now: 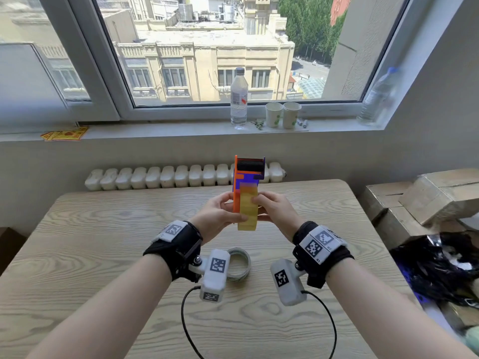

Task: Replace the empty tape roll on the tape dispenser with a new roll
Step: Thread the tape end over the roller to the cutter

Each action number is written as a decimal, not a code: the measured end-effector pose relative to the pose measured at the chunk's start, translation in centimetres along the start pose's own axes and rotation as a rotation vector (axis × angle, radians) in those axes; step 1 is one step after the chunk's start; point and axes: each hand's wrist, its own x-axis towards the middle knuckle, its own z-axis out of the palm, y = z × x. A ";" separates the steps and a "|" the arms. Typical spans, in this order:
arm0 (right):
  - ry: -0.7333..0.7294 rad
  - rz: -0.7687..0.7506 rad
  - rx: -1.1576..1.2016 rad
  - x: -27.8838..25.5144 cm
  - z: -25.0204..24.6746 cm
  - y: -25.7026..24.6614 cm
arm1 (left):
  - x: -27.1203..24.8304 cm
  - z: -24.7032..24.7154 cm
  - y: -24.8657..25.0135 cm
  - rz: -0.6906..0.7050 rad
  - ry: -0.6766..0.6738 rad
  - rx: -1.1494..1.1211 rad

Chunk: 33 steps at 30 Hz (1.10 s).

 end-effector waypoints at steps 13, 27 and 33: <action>0.030 -0.032 0.023 0.0 0.1 0.1 | 0.2 -0.1 0.0 0.022 -0.027 -0.041; 0.038 -0.025 -0.035 -0.1 0.4 -0.1 | 0.1 -0.4 0.0 0.043 -0.006 -0.066; 0.029 -0.022 -0.022 -0.3 0.7 -0.1 | 0.0 -0.7 0.0 0.015 -0.038 -0.056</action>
